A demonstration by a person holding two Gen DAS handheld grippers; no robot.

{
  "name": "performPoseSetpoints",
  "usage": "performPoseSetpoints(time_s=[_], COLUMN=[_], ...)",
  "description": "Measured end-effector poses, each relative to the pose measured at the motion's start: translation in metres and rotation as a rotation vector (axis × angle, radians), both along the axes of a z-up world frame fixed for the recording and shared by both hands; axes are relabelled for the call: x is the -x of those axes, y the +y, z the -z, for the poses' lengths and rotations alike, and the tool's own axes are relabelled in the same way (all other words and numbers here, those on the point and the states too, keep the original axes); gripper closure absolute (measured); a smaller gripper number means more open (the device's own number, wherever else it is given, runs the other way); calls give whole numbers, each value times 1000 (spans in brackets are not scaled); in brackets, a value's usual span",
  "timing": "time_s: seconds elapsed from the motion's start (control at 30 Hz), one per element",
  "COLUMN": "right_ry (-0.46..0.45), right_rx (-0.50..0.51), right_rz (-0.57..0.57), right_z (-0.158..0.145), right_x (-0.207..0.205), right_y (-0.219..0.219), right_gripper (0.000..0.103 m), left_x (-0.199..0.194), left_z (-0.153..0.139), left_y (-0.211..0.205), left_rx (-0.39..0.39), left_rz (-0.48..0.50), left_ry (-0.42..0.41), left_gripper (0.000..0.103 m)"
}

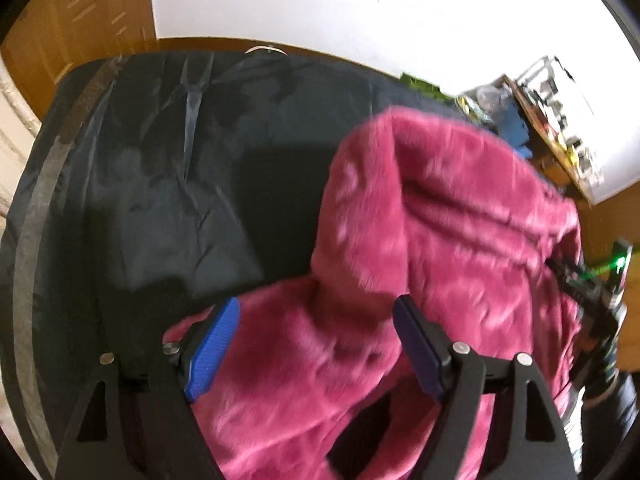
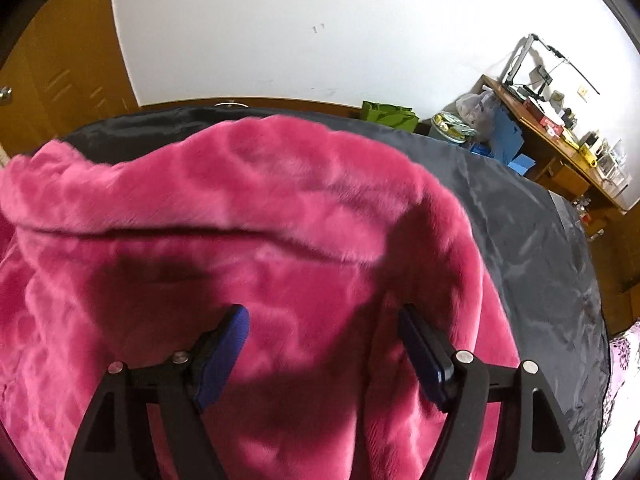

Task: Fold clothes
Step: 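Lower the fleece onto the black cover and open both grippers, then grasp the pink fleece edge with both grippers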

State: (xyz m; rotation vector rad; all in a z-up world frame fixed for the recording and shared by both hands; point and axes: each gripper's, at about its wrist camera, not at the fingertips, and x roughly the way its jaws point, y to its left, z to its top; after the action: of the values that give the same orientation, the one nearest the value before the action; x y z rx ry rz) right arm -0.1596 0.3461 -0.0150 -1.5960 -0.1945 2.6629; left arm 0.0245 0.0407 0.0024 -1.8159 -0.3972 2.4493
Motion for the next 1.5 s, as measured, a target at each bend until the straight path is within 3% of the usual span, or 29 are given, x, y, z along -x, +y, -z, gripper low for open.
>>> performPoseSetpoints(time_s=[0.17,0.27,0.3,0.43,0.6,0.73,0.9,0.97,1.1,1.2,1.3,1.43,1.5], right_ry=[20,2,-5,-23,-10,24,142,182,192,84,-74,-186,-225], right_rx=[-8,-4,-4,-7,-10,7,46,63,105,145,211,237,230], right_rz=[-43,-52,-49,-40,-51,-63,-66,-63,-64,-65,-50,-72,-94], right_z=[-6,-2,-1,4,-1,-17,-60,-78,-92,-67,-29,7,16], right_x=[-22,-29,-30,-32,-34,-28,-8,7,50,86,114,113,109], right_y=[-8,-12,-13,-14,-17,-18,-14,-12,-8,-5,-9,-15,-18], right_gripper=[25,25,25,25,25,25,25,24,24,23,23,23,23], left_x=[-20,-22,-20,-11,12,27,38,34,34,52,66,92,117], left_z=[13,24,30,38,31,27,24,18,-17,-41,-64,-80,-78], left_y=[-5,-3,-5,-35,-53,-67,-62,-64,-51,-43,-11,43,51], left_rx=[70,201,284,336,540,548,594,575,455,285,88,-113,-160], left_rz=[-47,-82,-115,-275,-311,-356,-356,-365,-403,-367,-249,-124,-99], left_ry=[-22,-40,-61,-79,-59,-62,-51,-46,33,89,133,163,170], left_gripper=[21,21,21,15,15,15,15,17,17,17,16,16,16])
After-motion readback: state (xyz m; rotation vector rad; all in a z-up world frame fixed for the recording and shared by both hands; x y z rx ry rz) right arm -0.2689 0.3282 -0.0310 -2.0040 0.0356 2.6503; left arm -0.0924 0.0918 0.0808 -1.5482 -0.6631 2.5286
